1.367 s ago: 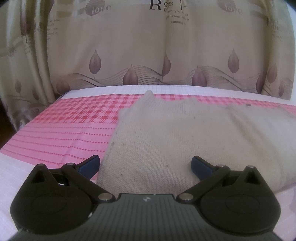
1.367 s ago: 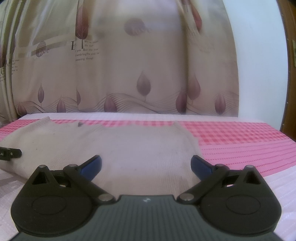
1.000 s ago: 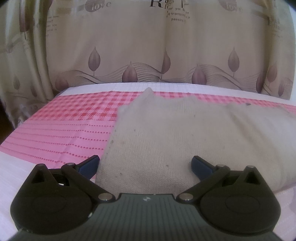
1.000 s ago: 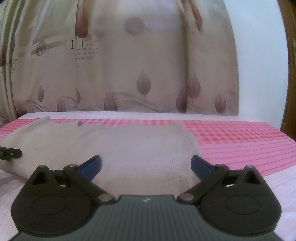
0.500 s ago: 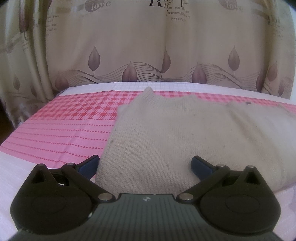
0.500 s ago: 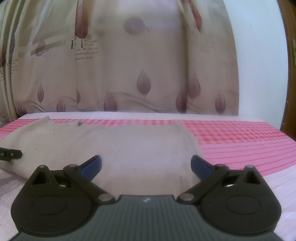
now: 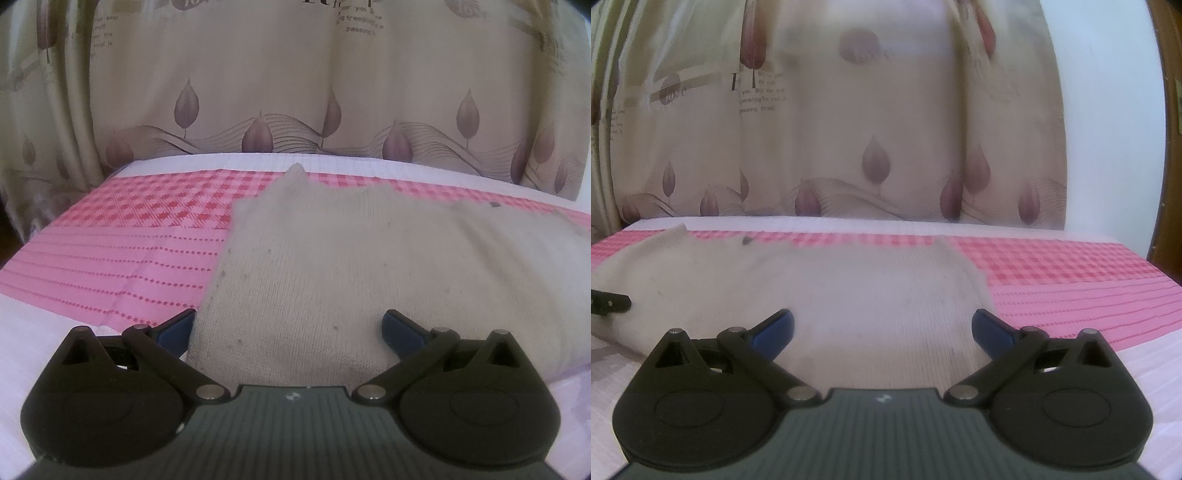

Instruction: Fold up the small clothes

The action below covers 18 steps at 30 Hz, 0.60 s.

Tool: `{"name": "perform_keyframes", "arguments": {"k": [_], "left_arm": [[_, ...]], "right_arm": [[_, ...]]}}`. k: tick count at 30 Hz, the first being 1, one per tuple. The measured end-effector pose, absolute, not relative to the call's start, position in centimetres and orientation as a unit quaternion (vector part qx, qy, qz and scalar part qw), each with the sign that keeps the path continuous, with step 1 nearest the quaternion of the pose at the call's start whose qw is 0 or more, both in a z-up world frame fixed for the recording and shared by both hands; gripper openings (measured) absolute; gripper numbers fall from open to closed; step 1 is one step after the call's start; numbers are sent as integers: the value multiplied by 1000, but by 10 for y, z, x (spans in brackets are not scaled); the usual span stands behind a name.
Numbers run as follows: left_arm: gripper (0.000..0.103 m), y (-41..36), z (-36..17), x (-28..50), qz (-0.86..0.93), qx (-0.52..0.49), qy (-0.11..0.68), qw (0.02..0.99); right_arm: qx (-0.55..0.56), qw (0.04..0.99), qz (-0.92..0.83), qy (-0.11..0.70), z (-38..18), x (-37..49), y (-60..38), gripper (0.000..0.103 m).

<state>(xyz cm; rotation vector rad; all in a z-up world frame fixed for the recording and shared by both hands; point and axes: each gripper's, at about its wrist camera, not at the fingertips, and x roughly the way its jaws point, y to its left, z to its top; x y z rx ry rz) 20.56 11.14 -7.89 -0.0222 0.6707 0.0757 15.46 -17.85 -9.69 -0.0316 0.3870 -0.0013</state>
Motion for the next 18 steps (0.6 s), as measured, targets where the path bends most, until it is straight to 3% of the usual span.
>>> {"name": "perform_keyframes", "arguments": {"k": [10, 18], "left_arm": [[103, 98, -68, 205, 3, 67, 311, 948], [103, 110, -62, 229, -33, 37, 347, 937]], "right_arm": [[-15, 981, 2, 193, -98, 156, -179, 103], [-12, 982, 4, 191, -97, 156, -179, 103]]}}
